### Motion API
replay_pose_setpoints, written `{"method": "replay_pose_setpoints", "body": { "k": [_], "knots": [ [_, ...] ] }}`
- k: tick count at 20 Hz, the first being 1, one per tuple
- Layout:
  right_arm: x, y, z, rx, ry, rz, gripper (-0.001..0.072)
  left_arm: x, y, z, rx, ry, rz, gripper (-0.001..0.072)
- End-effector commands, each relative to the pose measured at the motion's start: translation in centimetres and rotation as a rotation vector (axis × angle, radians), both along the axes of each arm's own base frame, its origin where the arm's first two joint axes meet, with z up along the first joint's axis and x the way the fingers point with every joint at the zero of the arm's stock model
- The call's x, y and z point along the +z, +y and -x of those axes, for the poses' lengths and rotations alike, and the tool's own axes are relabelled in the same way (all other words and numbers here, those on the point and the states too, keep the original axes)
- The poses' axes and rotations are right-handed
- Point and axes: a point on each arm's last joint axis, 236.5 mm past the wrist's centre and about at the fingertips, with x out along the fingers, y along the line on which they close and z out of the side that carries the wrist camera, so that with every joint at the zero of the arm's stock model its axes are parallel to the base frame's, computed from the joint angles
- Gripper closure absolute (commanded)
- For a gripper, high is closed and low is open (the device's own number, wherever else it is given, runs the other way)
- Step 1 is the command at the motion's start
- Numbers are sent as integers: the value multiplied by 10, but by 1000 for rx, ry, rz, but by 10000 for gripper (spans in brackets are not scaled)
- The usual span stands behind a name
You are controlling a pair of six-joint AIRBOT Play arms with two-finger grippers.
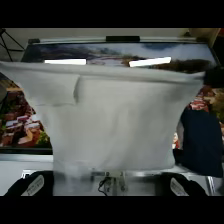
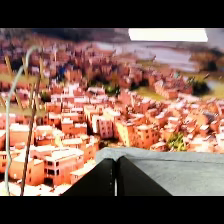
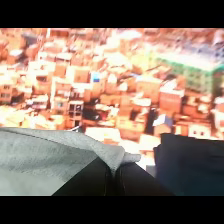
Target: Fold the shirts.
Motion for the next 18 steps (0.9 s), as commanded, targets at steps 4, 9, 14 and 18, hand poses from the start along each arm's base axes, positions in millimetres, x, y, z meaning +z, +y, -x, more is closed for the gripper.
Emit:
{"method": "replay_pose_setpoints", "body": {
  "k": [4, 9, 14, 18],
  "knots": [
    [-174, -27, -118, -174, 112, -113, 641, -188, -18, -122, -29, 186, 41, 669],
    [-186, -25, -195, -271, -141, -239, 640, -206, -35, -212, -6, 14, 27, 668],
    [-232, -9, -182, -244, 0, -243, 640, -241, -52, -211, -40, 101, 28, 667],
    [-234, -10, -128, -181, 207, -202, 640, -272, -41, -133, -106, 455, 49, 668]
  ]
}}
